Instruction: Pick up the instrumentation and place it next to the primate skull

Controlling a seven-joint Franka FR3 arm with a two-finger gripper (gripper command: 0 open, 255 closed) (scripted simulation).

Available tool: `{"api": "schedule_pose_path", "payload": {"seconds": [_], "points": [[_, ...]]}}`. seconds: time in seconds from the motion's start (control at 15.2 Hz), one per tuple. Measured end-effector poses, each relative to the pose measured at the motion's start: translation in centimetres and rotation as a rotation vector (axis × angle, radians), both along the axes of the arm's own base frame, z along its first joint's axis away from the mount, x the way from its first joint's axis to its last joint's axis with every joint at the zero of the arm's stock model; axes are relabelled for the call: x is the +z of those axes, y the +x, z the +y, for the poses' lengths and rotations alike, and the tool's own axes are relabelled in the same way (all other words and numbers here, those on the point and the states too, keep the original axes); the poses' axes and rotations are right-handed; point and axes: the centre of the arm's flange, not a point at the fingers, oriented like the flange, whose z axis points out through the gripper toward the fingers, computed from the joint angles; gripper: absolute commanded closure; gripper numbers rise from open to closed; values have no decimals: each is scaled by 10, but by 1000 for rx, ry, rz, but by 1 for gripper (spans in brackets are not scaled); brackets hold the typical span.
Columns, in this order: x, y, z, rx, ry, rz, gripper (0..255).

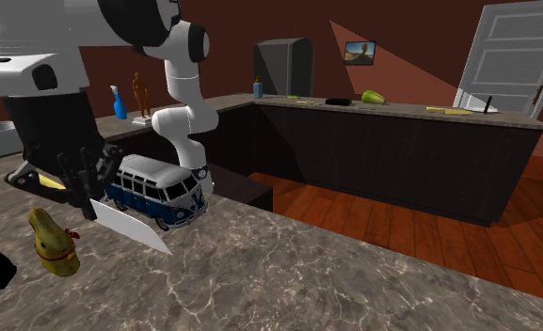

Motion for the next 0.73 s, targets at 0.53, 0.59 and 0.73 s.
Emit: {"api": "schedule_pose_path", "payload": {"seconds": [0.53,0.59,0.73], "points": [[-40,0,-3,1,0,0,255],[-46,-1,-4,1,0,0,255],[-58,-1,-2,1,0,0,255]]}}
